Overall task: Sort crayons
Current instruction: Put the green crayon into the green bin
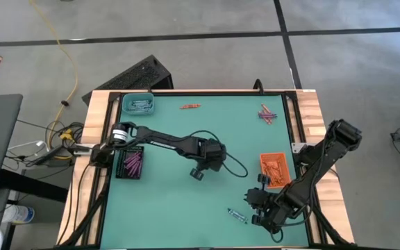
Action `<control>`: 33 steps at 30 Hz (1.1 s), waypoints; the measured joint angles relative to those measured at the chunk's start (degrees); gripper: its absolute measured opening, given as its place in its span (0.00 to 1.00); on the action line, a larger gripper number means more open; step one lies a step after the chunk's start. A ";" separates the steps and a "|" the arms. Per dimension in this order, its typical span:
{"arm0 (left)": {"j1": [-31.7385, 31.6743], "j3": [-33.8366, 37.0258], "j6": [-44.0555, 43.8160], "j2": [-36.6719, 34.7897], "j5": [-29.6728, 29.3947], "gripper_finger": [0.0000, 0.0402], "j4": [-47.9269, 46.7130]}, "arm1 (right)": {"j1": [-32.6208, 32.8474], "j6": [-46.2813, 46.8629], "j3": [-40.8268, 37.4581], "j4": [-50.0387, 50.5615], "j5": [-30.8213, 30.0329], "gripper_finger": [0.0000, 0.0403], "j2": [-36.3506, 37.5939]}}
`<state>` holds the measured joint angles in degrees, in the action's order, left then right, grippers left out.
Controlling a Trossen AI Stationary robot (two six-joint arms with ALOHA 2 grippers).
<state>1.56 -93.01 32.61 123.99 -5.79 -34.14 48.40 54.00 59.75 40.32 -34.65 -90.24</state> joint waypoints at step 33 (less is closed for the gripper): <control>-24.88 22.85 1.36 -42.02 -13.28 0.00 -21.82 | 2.21 -0.08 0.00 -0.44 -4.35 0.16 -0.02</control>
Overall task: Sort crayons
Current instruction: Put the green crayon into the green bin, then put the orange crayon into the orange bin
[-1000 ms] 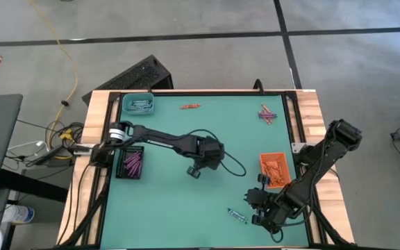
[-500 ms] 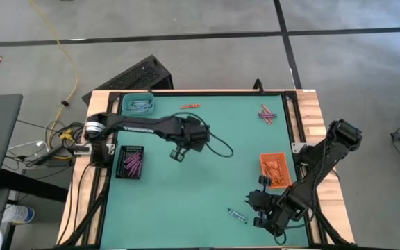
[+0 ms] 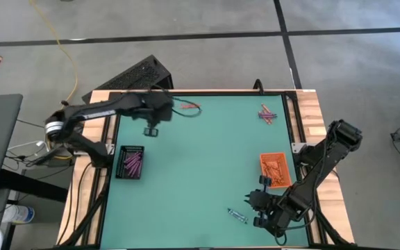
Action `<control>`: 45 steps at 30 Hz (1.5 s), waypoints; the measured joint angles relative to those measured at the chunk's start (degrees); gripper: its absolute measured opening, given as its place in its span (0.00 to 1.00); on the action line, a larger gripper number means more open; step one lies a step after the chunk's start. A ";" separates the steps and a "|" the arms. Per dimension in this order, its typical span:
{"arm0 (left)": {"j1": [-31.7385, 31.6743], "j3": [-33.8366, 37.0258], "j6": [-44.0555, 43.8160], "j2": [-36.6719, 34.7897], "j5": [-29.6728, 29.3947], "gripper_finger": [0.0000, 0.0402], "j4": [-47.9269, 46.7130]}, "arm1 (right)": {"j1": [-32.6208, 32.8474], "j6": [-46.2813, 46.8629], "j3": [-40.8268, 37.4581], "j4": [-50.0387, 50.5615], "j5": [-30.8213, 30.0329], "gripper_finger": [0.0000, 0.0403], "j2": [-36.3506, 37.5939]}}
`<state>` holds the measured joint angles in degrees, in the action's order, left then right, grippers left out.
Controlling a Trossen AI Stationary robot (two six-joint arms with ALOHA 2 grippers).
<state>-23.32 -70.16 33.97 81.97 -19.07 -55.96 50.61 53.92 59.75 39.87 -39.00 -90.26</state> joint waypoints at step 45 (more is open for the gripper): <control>-21.35 15.18 -12.93 -5.09 13.03 0.32 19.99 | -1.75 -1.24 0.00 -9.54 -5.49 0.16 0.00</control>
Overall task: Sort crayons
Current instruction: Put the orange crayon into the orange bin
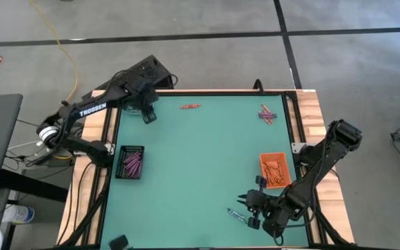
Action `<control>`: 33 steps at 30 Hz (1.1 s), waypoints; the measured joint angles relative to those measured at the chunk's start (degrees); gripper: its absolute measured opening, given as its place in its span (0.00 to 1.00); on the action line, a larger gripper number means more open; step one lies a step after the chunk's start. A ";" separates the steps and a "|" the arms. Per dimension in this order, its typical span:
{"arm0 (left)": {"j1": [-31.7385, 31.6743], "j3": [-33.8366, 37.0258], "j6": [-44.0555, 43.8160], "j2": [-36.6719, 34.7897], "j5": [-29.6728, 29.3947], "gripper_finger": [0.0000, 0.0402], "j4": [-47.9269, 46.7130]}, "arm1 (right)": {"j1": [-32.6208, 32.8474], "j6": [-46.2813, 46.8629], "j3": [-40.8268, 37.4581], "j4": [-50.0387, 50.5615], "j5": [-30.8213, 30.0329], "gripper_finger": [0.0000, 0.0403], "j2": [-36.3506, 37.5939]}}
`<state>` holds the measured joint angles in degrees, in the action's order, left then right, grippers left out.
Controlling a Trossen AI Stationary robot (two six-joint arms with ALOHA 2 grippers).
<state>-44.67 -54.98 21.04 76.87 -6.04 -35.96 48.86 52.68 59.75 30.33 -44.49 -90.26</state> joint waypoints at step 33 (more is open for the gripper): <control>60.10 25.90 -5.85 -4.32 -1.30 0.32 49.84 | -16.52 -4.74 0.00 -21.67 1.12 0.16 0.00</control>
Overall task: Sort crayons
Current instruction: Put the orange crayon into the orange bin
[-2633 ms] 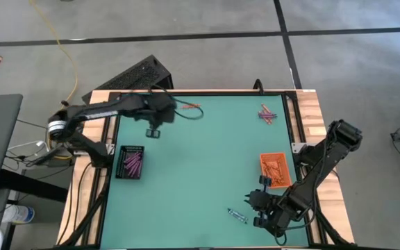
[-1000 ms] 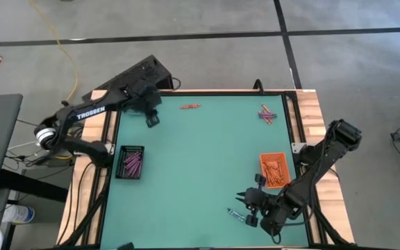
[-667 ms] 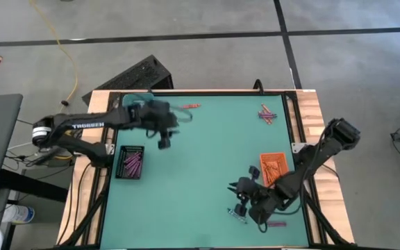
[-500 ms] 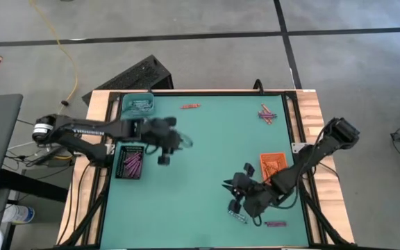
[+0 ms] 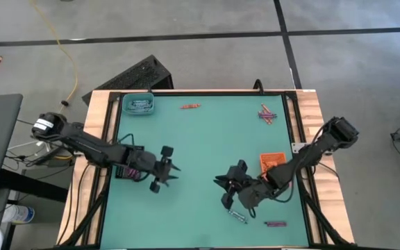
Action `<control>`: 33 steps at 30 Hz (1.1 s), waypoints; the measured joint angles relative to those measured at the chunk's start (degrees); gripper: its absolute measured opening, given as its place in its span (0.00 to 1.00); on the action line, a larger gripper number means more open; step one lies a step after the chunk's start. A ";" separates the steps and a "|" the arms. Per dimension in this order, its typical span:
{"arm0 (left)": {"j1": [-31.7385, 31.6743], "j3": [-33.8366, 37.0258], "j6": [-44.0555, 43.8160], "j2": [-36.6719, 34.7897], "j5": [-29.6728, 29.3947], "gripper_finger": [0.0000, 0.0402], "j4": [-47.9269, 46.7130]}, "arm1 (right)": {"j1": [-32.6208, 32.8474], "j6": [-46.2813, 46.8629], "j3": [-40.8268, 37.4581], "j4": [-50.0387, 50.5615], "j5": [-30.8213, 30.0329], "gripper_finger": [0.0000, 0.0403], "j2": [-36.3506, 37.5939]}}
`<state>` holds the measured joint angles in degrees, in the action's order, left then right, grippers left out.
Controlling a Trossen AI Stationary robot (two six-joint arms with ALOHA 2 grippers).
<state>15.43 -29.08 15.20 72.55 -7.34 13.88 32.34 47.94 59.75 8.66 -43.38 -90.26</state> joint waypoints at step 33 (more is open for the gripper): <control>11.12 11.89 -0.56 0.05 -0.65 0.32 11.60 | -6.12 -3.98 7.23 -22.57 13.64 0.16 -15.17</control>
<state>26.55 -17.19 14.63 72.60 -7.99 25.47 26.22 43.97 66.98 -13.91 -29.74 -105.43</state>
